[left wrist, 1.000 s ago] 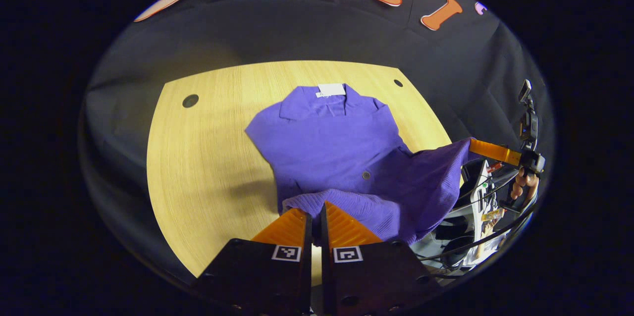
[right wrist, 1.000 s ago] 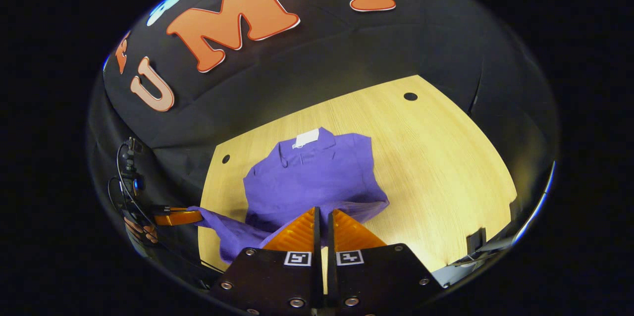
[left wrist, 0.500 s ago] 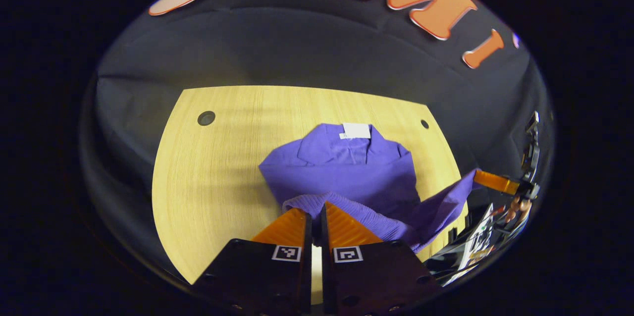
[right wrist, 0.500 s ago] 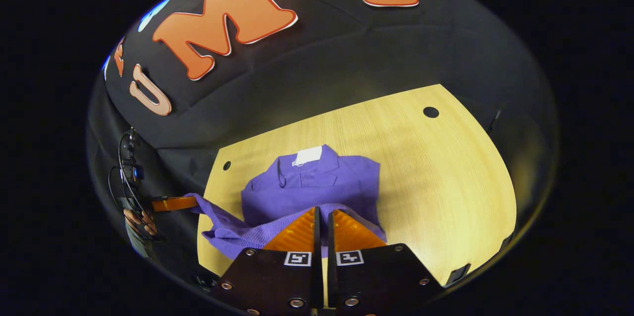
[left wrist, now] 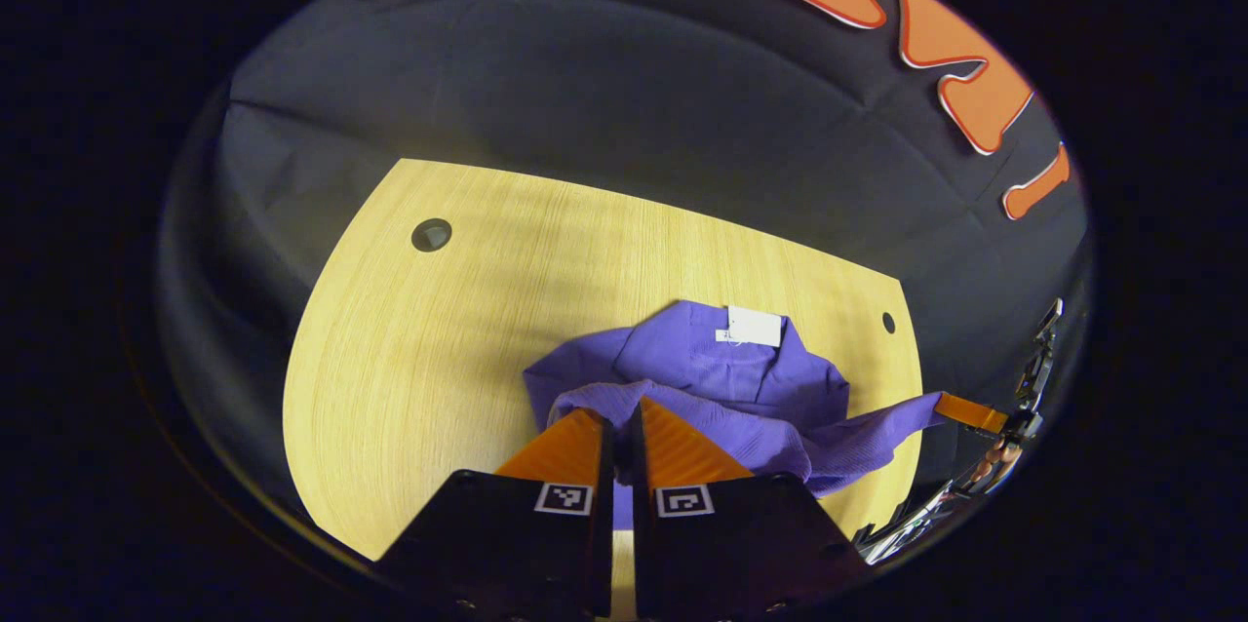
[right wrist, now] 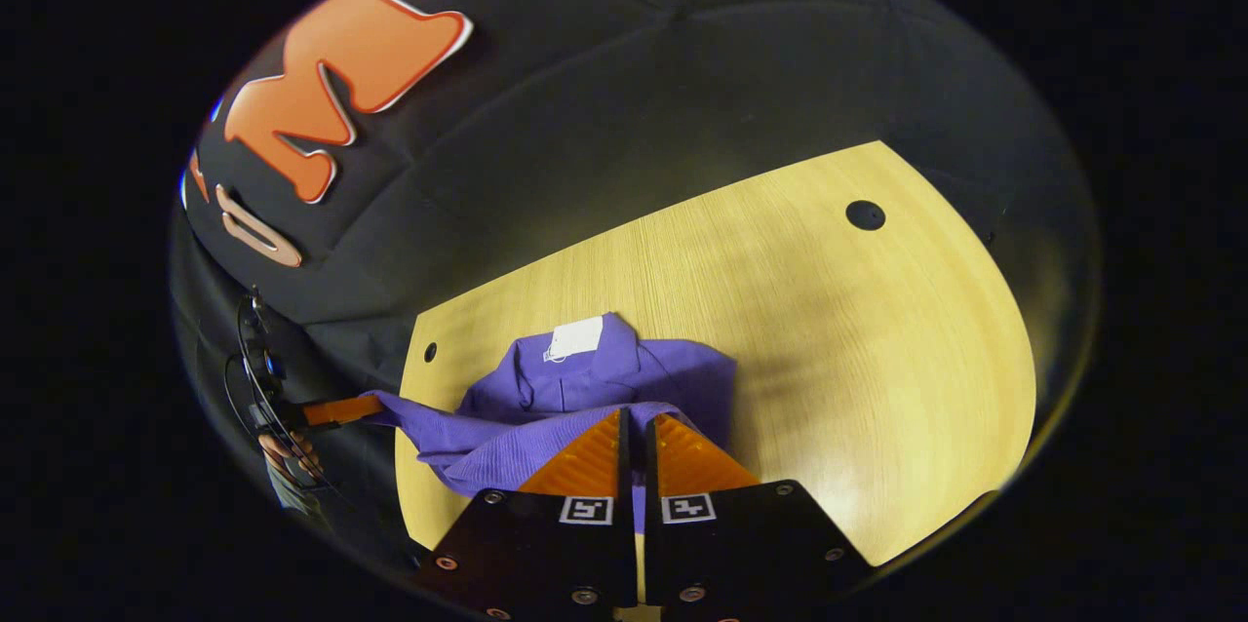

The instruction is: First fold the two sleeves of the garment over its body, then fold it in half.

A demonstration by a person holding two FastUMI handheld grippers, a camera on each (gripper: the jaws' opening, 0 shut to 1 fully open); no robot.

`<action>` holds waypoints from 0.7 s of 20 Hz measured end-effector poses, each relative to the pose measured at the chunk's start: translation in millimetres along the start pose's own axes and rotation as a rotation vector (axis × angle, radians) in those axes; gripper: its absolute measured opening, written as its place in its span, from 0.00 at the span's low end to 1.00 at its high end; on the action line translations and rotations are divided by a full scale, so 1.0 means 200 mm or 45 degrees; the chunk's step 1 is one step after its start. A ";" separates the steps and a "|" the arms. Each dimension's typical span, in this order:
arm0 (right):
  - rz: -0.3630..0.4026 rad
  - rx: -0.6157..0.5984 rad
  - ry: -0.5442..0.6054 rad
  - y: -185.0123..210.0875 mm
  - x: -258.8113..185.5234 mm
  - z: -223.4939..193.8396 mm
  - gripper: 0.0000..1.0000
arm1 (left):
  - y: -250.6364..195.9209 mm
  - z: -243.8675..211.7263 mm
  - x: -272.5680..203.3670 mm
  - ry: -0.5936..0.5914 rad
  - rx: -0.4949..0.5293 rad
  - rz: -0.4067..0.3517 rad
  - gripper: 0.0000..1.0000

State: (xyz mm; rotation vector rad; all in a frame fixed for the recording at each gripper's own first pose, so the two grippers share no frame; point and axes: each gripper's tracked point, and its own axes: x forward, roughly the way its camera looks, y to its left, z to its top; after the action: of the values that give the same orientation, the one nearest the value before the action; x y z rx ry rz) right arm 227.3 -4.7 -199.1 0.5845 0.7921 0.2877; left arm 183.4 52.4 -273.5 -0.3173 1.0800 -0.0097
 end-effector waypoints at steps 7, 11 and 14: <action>0.033 0.085 0.036 -0.03 0.36 0.13 0.03 | 0.03 0.09 0.25 -0.034 -0.013 0.086 0.10; -0.034 0.121 -0.014 -0.11 0.52 0.22 0.04 | 0.07 0.19 0.36 -0.090 0.007 0.165 0.20; -0.072 0.145 -0.023 -0.20 0.50 0.25 0.10 | 0.08 0.23 0.36 -0.133 0.024 0.198 0.22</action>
State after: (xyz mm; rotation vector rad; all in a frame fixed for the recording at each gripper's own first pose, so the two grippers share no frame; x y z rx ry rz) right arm 332.8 -10.4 -253.5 0.6695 0.8097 0.1864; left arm 256.2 66.9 -320.5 -0.2139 0.9980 0.1339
